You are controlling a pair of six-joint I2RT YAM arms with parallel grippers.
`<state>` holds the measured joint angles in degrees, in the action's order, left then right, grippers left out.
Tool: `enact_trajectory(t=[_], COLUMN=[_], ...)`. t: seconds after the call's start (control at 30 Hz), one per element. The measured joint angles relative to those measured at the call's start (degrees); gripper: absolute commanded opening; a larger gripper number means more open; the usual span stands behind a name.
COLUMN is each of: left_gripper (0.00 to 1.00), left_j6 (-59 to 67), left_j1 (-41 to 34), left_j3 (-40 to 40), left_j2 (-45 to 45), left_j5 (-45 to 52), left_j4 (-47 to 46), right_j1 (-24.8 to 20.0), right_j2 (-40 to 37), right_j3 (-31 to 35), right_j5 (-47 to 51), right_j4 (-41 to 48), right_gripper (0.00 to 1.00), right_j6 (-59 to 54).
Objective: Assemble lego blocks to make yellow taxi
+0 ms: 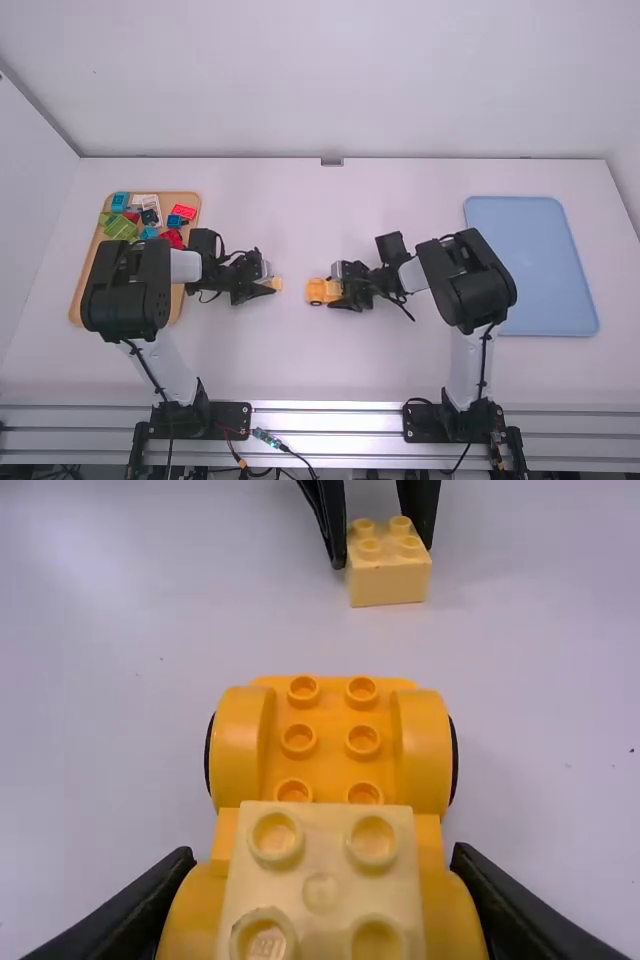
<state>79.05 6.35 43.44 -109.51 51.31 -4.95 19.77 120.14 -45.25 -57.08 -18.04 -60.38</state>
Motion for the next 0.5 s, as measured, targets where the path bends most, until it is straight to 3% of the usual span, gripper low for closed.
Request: enact_trajectory(t=[0.13,0.3,0.5], left_gripper=[0.17,0.16,0.02], left_j6=[0.1,0.0,-2.0], left_j1=[0.0,-0.1,-0.2], left_j3=[0.0,0.0,3.6], left_j2=[0.0,0.0,0.0], left_j5=[0.3,1.5,1.7], left_j4=[0.2,1.1,-6.4], right_j1=[0.0,0.0,0.0], right_j2=[0.0,0.0,0.0], right_j3=[0.0,0.0,0.0], right_j5=[0.0,0.0,0.0], right_j4=[0.0,0.0,0.0], right_gripper=[0.42,0.43,0.43], right_j6=[0.0,0.0,0.0])
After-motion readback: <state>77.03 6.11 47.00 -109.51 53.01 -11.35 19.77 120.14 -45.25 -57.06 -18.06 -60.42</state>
